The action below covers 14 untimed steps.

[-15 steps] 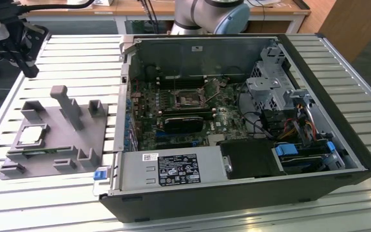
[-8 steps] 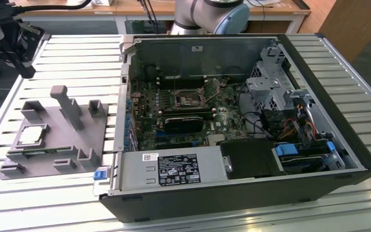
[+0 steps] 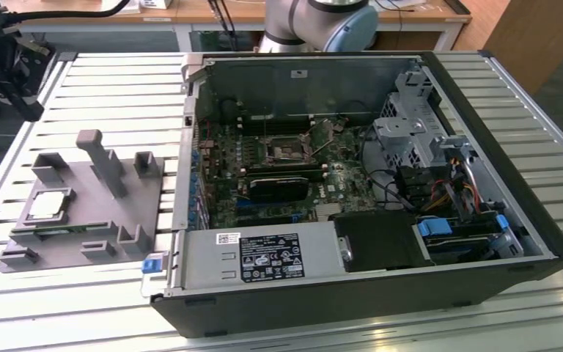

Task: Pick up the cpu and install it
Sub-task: 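Reach for the cpu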

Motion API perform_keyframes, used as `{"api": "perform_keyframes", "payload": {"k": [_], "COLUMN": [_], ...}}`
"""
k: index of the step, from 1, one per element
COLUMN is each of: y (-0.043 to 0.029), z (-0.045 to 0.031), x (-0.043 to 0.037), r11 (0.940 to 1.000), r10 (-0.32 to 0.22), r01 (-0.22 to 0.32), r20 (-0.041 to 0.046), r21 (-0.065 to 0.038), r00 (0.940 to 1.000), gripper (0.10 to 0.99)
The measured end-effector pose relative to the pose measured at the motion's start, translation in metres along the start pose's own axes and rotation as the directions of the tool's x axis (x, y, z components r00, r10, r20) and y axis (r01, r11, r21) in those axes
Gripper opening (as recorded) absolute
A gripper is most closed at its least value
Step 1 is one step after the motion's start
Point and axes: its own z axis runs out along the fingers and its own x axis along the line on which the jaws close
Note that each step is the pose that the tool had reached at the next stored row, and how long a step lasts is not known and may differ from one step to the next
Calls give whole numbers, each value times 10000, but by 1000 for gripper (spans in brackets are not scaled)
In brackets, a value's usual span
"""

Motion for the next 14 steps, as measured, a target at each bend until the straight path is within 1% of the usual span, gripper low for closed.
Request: {"api": "perform_keyframes", "payload": {"k": [3,9,14], "y": [-24,-46,-59], "z": [2,13,21], "x": [95,364,524], "r11": [10000,10000,10000], "r10": [-1,0,0], "r01": [1,0,0], "r20": [-3,-3,-6], "r21": [2,1,1], "r00": [10000,10000,10000], "gripper": [106,106,106]}}
